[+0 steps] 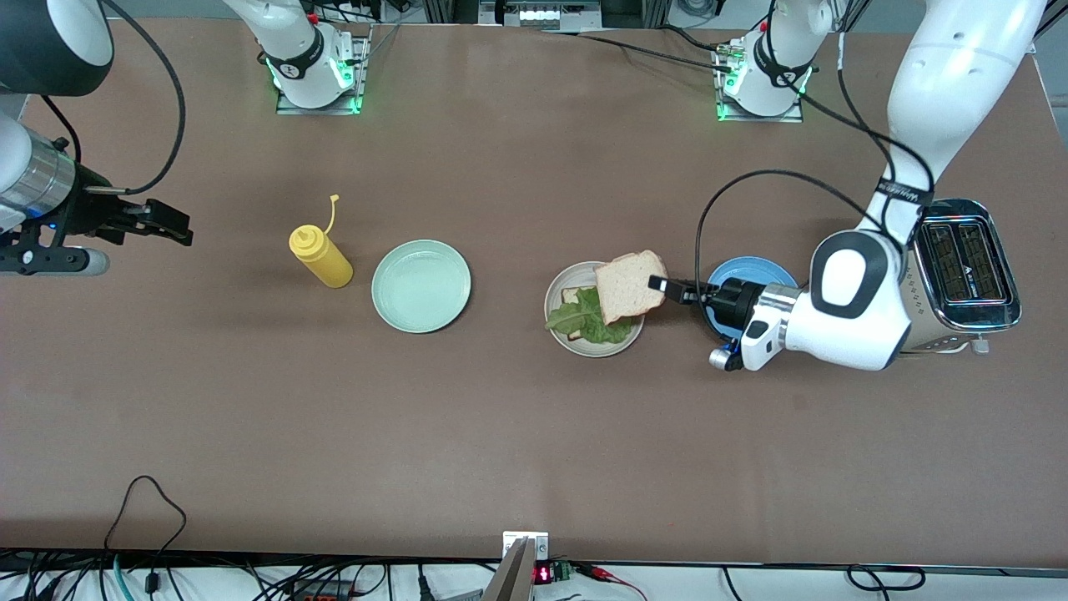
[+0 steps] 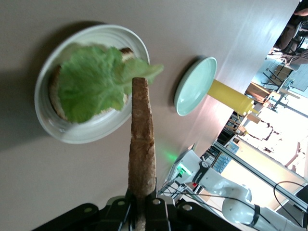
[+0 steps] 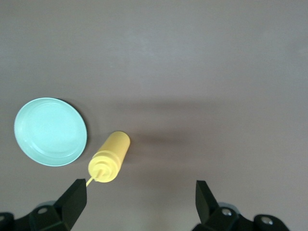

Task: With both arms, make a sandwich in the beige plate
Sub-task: 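Carry the bread slice over the lettuce and lower it on top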

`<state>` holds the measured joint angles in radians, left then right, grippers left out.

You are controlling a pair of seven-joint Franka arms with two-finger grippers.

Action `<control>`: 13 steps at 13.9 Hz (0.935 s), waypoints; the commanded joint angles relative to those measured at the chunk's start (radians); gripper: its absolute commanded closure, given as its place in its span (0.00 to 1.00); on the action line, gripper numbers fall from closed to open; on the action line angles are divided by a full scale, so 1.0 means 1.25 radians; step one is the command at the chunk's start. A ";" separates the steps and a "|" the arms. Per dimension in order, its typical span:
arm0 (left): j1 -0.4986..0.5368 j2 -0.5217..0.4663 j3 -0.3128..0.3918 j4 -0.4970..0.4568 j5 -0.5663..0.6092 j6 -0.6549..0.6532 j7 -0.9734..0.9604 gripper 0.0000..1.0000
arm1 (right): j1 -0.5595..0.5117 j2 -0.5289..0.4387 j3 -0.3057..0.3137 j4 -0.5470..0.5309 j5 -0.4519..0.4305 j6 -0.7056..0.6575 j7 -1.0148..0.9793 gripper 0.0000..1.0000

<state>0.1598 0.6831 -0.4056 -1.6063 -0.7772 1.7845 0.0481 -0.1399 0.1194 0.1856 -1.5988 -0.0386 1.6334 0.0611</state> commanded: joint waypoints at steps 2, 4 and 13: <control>-0.052 0.019 -0.001 0.006 -0.032 0.045 0.031 1.00 | -0.040 0.000 0.009 0.016 -0.007 -0.003 -0.007 0.00; -0.059 0.036 -0.002 0.007 -0.034 0.071 0.052 1.00 | -0.040 0.000 0.009 0.017 -0.007 -0.002 -0.007 0.00; -0.062 0.105 0.000 0.019 -0.080 0.105 0.183 1.00 | -0.046 0.001 0.007 0.017 -0.011 0.008 -0.007 0.00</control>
<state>0.0807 0.7909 -0.4047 -1.6011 -0.8487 1.9135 0.2237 -0.1824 0.1205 0.1847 -1.5885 -0.0418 1.6414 0.0611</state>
